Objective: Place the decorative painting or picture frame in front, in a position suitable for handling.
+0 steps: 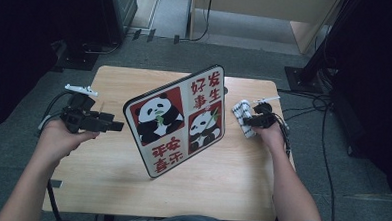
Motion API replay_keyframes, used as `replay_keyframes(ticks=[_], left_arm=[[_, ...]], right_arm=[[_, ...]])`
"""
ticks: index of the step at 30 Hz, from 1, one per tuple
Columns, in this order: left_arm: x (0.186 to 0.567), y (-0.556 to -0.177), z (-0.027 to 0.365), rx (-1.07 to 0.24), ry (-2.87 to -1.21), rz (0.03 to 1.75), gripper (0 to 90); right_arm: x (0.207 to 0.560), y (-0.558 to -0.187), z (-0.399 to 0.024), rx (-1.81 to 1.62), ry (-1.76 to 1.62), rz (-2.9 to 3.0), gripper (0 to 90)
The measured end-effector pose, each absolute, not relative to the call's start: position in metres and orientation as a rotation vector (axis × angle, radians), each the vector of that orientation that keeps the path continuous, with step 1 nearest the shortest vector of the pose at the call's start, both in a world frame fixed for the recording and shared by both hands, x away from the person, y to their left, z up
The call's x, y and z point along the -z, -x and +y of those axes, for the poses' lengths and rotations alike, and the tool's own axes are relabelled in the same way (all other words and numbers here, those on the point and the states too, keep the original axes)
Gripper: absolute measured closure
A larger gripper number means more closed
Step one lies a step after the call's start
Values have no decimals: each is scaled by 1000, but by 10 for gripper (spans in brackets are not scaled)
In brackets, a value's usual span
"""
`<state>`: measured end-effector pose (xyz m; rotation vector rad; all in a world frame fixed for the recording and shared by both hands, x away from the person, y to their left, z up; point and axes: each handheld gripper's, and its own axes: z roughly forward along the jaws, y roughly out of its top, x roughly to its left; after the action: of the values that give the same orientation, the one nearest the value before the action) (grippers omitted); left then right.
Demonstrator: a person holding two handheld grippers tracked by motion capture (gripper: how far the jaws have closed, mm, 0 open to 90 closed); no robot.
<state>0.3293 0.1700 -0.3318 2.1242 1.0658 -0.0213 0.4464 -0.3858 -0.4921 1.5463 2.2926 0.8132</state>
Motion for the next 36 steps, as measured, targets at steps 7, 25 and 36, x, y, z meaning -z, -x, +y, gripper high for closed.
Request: replay_keyframes(ticks=[7,25,36], left_arm=[[338,-319,168,27,-2121,1058,386],[348,-292,160,35,-2110,1025,387],[357,-290,140,53,-2111,968,389]], right_arm=[[495,-447,-386,-804,-1554,2298,704],[490,-448,-389,-825,-1609,2307,798],[479,-447,-388,-880,-1608,2312,801]])
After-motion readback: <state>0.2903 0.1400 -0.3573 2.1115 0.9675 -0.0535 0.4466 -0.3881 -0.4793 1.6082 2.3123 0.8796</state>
